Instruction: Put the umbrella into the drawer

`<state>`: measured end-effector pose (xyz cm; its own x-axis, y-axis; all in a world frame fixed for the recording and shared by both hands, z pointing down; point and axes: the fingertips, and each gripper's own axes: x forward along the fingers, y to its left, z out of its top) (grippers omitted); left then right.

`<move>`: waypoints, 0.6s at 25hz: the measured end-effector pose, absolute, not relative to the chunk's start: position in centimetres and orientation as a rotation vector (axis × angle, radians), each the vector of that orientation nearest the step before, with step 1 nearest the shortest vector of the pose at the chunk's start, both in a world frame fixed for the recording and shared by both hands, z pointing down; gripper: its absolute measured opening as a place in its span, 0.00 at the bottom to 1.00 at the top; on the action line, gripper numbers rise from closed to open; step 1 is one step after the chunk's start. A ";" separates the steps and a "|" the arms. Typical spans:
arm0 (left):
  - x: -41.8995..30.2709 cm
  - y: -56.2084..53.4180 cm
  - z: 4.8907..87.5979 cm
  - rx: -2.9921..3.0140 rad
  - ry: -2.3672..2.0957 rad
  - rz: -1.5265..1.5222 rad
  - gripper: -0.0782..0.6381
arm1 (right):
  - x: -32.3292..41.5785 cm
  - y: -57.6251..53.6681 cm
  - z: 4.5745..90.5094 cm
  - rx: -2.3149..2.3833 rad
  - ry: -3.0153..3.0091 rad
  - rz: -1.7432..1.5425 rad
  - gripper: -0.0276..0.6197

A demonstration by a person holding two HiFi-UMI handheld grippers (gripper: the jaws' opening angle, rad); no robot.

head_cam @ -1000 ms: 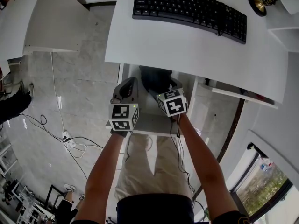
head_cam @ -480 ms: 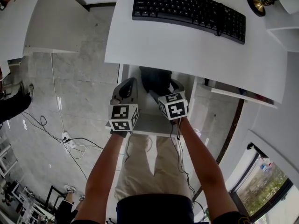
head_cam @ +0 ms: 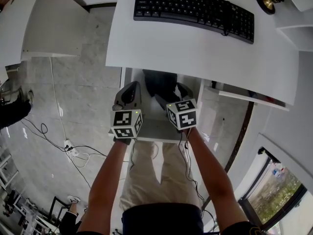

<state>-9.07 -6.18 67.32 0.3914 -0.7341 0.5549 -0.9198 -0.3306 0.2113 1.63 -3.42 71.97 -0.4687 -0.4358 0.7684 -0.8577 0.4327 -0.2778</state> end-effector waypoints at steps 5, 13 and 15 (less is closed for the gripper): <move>-9.3 -6.2 67.3 2.158 -1.423 0.495 0.13 | 2.2 -3.6 71.8 1.110 -2.071 0.897 0.61; -9.4 -6.1 67.2 2.155 -1.430 0.497 0.13 | 3.3 -2.9 71.4 1.110 -2.071 0.882 0.36; -9.4 -6.2 67.2 2.155 -1.434 0.495 0.13 | 3.9 -2.9 71.1 1.133 -2.071 0.870 0.31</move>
